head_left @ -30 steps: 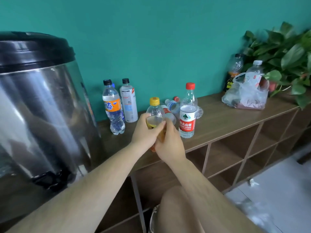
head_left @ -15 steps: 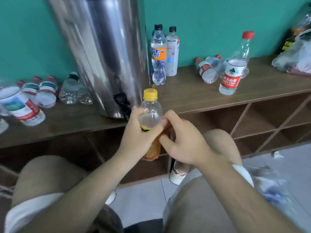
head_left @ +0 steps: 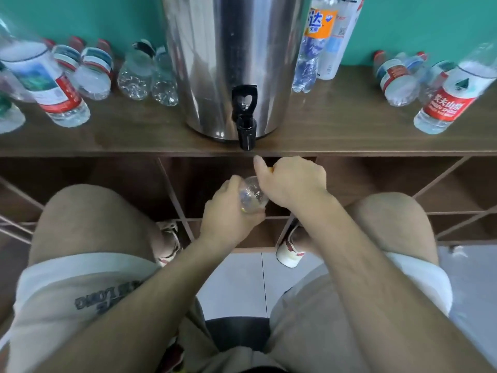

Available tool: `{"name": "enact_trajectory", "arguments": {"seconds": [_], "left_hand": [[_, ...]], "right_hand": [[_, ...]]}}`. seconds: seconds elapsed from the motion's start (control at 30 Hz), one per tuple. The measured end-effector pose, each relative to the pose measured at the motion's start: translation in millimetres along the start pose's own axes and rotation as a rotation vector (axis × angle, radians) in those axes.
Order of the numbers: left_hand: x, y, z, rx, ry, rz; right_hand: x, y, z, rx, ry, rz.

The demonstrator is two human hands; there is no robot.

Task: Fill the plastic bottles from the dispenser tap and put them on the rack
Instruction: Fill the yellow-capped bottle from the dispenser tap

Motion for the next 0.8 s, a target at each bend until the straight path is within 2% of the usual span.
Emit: {"name": "enact_trajectory", "arguments": {"seconds": [0.1,0.23,0.4,0.6,0.8], "left_hand": [[-4,4,3,-0.003,0.028,0.031],[-9,17,3,0.205,0.077,0.172],[-17,35,7,0.182,0.021,0.260],[-20,46,9,0.132,0.046,0.273],[-21,43,9,0.128,0.032,0.313]], "right_hand": [[-2,-3,0,-0.086,0.036,-0.025],[-1,3,-3,-0.170,0.193,-0.062],[4,9,-12,-0.278,0.398,-0.014],[6,13,-22,-0.373,0.446,0.111],[5,17,-20,-0.410,0.483,0.155]]}}
Point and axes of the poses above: each hand's wrist, its own x-axis away from the middle knuckle, its own y-axis out of the back of the hand, z = x × y, the point moved 1 cm from there along -x, towards the middle knuckle, and after that the axes turned 3 degrees about x, right-handed, at the moved point
